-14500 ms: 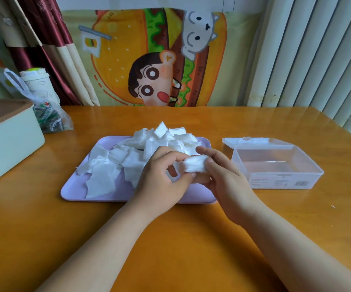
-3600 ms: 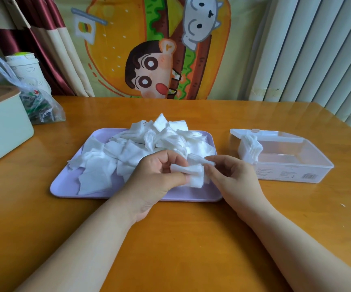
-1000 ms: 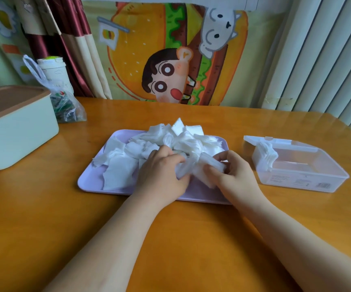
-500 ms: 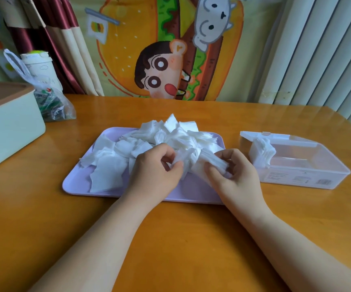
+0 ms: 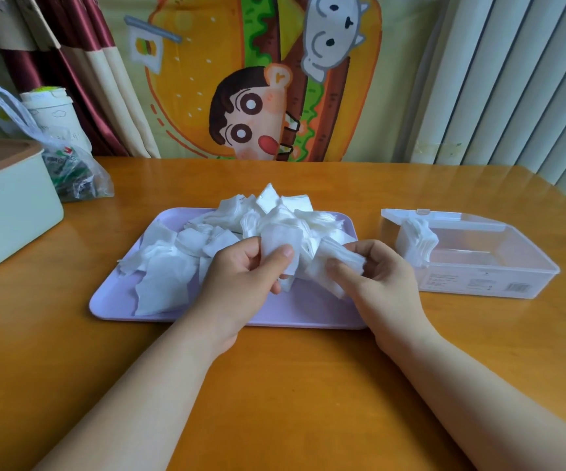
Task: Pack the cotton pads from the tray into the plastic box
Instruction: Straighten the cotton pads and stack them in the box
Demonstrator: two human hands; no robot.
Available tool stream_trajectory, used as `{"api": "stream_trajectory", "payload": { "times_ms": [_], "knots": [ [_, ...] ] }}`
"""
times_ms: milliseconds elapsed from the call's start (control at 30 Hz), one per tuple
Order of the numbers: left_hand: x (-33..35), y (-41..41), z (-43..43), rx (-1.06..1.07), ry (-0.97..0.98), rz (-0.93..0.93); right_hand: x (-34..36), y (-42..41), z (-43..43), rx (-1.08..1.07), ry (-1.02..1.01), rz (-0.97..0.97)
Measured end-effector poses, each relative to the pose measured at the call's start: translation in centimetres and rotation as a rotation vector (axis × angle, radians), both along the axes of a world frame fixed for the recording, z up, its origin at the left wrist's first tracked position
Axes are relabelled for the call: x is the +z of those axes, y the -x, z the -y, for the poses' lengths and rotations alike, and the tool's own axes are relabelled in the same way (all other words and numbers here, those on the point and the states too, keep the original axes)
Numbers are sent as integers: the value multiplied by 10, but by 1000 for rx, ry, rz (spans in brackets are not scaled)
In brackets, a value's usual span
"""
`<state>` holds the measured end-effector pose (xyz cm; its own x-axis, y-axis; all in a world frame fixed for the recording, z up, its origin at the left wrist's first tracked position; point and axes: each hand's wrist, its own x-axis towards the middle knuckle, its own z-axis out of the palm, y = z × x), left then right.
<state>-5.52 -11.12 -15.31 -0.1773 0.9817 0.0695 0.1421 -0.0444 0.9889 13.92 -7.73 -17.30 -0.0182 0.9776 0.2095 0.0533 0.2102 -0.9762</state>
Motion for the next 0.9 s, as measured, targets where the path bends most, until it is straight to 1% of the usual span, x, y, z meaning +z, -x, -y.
{"api": "stream_trajectory", "payload": {
  "times_ms": [167,267,467,567,667,800,900],
  "knots": [
    [-2,3,-1,-16,20,39,6,-6,-1,19,0,-16],
    [2,5,1,-105,34,79,8,-12,-4,36,14,-12],
    [6,8,6,-276,88,-55,7,-9,-1,88,-29,111],
    [6,5,8,-344,86,-53,4,-9,0,98,-57,154],
    [5,2,9,-331,69,-66,3,-9,-1,126,-58,158],
    [-2,1,5,-288,48,-147,3,-10,-1,191,-38,167],
    [-4,2,4,-246,61,-107,0,-12,-3,222,-36,178]
  ]
}}
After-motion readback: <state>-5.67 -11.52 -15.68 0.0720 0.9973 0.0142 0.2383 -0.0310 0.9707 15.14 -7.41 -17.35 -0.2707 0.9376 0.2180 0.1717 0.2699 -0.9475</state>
